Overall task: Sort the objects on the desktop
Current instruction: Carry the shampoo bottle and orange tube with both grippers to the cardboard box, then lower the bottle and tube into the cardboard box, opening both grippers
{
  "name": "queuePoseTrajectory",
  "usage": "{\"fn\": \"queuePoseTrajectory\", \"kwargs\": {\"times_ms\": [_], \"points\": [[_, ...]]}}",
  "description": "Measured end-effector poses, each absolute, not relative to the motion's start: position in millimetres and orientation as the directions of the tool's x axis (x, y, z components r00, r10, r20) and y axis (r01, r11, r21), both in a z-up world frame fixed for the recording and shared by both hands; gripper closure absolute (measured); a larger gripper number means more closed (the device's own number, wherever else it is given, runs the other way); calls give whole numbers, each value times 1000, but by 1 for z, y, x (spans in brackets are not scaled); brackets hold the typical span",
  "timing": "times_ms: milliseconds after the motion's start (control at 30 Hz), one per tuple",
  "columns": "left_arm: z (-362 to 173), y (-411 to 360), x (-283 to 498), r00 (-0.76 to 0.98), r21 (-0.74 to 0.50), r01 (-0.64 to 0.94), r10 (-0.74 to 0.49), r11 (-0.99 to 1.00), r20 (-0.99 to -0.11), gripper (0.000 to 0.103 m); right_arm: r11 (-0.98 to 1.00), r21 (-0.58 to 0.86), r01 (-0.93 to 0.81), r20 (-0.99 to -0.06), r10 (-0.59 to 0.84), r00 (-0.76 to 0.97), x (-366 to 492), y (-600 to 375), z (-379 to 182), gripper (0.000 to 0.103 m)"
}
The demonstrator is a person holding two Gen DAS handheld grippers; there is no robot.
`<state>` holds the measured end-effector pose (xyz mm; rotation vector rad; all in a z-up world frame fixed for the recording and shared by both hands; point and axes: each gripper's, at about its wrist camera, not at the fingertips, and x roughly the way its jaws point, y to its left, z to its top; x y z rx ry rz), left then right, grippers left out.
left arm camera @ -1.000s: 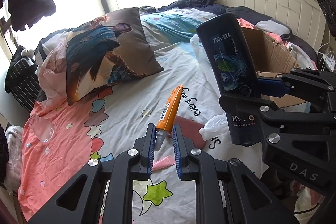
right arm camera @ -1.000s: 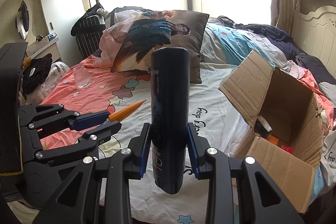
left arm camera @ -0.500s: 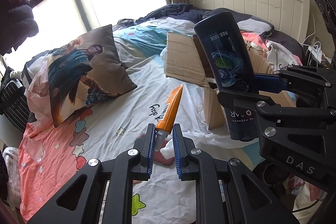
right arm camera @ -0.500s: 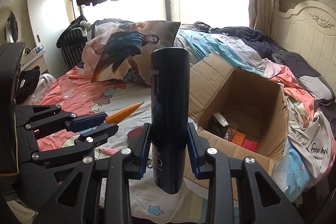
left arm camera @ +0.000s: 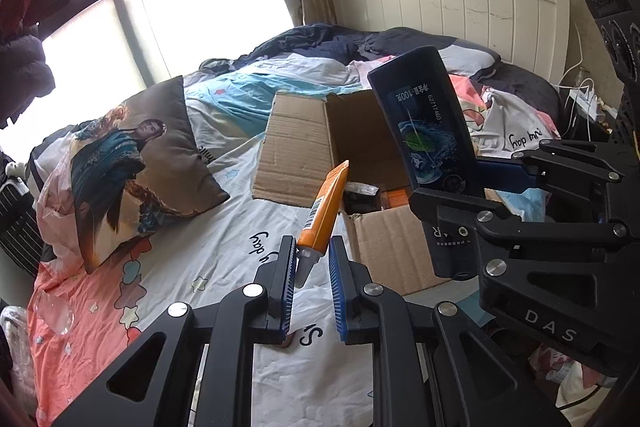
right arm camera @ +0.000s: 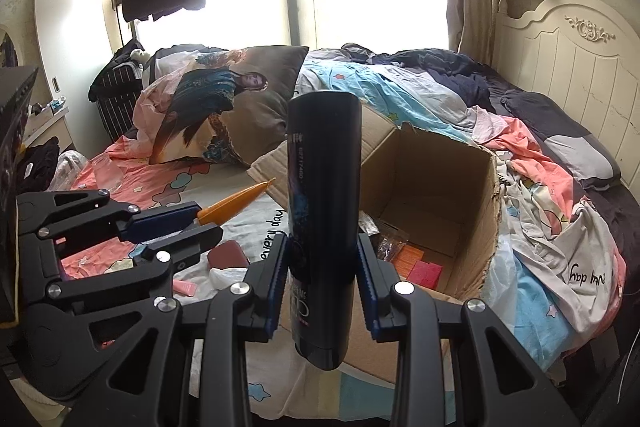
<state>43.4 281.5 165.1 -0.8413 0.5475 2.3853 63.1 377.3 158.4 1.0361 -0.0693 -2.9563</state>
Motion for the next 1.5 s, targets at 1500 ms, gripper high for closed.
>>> {"fn": "queuePoseTrajectory", "kwargs": {"times_ms": [1500], "points": [[117,402,-59,-500,69,-699,418,-712,-759,86,-987,12,-161,-693,108,-713,-18,481,123,72]]}}
